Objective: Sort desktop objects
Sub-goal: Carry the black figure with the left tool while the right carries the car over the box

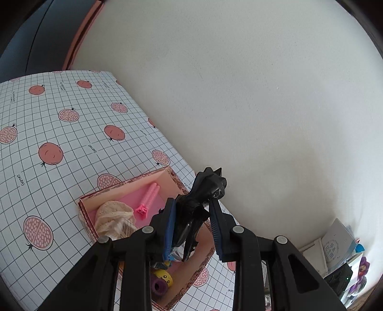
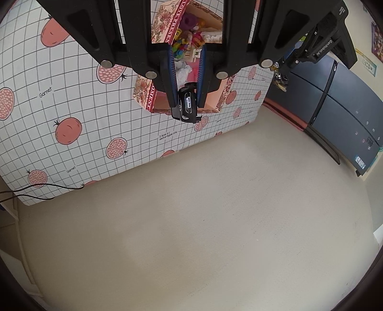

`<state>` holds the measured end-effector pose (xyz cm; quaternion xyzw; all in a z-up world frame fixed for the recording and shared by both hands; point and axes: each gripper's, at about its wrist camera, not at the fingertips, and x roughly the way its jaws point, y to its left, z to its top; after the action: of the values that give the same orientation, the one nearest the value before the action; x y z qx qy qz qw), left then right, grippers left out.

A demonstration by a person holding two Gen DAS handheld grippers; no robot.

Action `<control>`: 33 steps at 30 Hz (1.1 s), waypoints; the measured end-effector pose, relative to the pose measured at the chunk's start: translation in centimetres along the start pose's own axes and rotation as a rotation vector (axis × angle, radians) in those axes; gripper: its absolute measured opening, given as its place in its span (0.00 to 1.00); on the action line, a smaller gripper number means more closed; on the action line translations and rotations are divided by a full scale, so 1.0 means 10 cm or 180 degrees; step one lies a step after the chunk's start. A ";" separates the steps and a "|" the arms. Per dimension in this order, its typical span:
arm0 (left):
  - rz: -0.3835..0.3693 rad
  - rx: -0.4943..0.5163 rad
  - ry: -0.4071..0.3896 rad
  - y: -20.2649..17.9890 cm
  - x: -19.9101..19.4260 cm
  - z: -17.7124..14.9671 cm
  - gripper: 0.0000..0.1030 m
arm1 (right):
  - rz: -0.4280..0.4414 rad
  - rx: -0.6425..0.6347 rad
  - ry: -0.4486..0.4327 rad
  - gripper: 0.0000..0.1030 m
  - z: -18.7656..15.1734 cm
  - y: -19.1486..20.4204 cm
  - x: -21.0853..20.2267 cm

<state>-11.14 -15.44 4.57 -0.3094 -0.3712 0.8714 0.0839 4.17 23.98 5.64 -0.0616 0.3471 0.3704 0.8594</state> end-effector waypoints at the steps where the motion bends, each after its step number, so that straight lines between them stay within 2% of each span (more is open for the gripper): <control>1: -0.0007 -0.0006 -0.0026 0.02 -0.02 0.02 0.29 | 0.0012 -0.0009 0.0000 0.16 -0.01 0.02 0.02; 6: -0.0014 -0.0002 -0.0103 0.06 -0.10 0.11 0.29 | 0.0072 -0.0086 0.0002 0.16 -0.06 0.15 0.06; 11: -0.0005 -0.0007 -0.0060 0.11 -0.02 0.12 0.29 | 0.0066 -0.0139 0.0052 0.16 -0.13 0.22 0.16; 28: 0.0134 -0.0028 0.0609 0.19 0.82 -0.37 0.29 | -0.0151 -0.0208 0.0467 0.16 -0.48 0.10 0.86; 33: 0.0243 0.0001 0.0705 0.18 0.96 -0.49 0.29 | -0.0195 -0.0177 0.0572 0.16 -0.57 0.04 1.01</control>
<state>-15.69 -10.25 -3.89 -0.4178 -0.3474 0.8345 0.0912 5.66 28.14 -5.10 -0.1291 0.4104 0.3464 0.8337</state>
